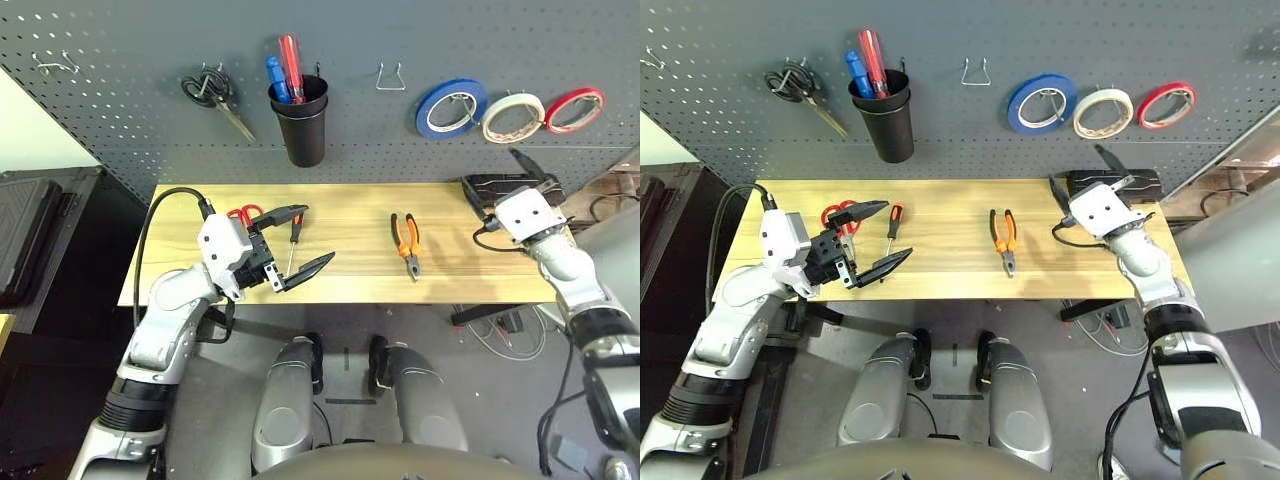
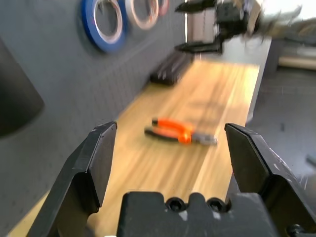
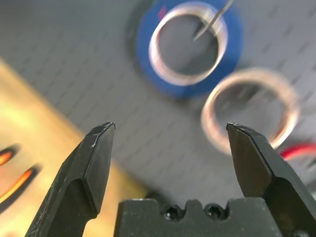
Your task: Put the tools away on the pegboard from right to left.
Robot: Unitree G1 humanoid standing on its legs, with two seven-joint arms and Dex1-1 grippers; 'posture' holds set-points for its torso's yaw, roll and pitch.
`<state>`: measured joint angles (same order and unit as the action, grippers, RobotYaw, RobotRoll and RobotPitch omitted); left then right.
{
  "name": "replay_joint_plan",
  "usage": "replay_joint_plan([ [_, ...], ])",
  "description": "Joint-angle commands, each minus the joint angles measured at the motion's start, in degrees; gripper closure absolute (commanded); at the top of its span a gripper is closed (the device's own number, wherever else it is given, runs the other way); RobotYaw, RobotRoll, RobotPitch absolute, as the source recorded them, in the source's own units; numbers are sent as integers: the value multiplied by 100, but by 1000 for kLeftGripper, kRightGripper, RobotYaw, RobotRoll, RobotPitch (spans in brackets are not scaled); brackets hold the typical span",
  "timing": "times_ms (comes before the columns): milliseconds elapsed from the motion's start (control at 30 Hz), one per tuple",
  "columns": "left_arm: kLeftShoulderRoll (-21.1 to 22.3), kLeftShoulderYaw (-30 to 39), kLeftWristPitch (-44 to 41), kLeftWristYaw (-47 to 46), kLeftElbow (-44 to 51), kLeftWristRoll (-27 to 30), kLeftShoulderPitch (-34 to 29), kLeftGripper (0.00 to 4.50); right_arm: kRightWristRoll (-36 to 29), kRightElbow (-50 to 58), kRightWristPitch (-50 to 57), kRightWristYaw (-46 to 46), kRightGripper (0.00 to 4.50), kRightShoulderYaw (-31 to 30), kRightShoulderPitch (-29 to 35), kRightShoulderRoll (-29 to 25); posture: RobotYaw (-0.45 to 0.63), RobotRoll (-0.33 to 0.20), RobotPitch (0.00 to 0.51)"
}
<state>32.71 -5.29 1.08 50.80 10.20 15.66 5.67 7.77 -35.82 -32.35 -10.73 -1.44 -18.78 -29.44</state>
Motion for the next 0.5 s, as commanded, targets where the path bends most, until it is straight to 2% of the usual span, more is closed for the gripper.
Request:
replay_joint_plan([
  [33, 196, -281, 74, 81, -252, -529, -102, 0, -457, 984, 1688, -512, 25, -3, 455, 244, 117, 0, 242],
  [200, 400, -461, 249, 56, -541, -1039, -47, 0, -674, 1910, 3410, -755, 25, -6, 663, 574, 117, 0, 262],
  [333, 473, -555, 252, -5, -677, -1365, 37, 0, -835, 2377, 4633, -714, 25, 54, 504, 836, 121, 0, 278],
  [500, 542, -626, 222, -32, -810, -1666, 153, 0, -846, 2538, 5621, -693, 25, 6, 202, 1000, 123, 0, 290],
])
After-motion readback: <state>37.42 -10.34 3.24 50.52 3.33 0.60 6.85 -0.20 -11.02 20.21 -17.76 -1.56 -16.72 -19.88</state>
